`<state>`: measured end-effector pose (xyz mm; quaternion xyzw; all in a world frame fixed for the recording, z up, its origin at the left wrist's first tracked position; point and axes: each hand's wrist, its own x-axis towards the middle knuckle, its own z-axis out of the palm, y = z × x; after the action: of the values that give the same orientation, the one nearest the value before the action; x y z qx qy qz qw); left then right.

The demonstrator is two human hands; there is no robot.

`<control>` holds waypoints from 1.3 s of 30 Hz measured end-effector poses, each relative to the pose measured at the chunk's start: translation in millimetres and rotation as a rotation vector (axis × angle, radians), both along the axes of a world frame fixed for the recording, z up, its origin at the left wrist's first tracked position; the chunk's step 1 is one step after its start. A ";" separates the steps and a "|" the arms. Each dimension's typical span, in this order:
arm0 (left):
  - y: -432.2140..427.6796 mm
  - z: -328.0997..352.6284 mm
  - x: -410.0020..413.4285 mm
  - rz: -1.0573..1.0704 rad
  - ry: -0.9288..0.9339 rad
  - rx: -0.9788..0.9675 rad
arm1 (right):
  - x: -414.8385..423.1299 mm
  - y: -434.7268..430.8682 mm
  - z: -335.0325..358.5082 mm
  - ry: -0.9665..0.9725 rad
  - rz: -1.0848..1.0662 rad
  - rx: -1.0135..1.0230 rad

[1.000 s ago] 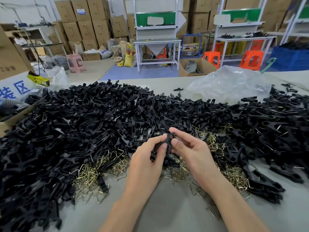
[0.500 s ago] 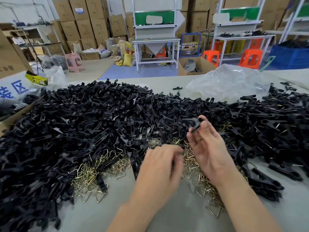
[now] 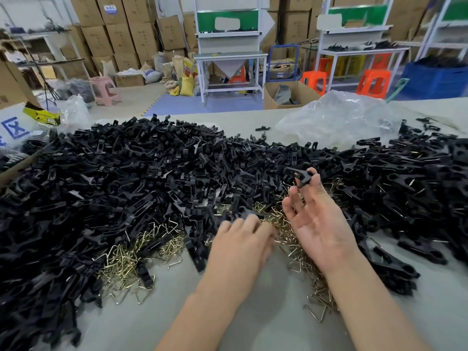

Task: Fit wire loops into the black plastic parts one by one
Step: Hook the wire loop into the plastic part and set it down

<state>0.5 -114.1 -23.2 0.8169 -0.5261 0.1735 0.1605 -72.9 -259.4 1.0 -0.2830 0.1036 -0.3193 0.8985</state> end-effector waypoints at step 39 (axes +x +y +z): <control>16.3 25.3 10.4 -0.020 1.352 -0.778 | 8.5 26.0 -4.1 0.058 0.167 -0.383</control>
<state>10.8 -97.8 2.1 0.6255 -0.2226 -0.1915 0.7228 -64.4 -233.3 -3.1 -0.4652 0.0429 -0.2494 0.8483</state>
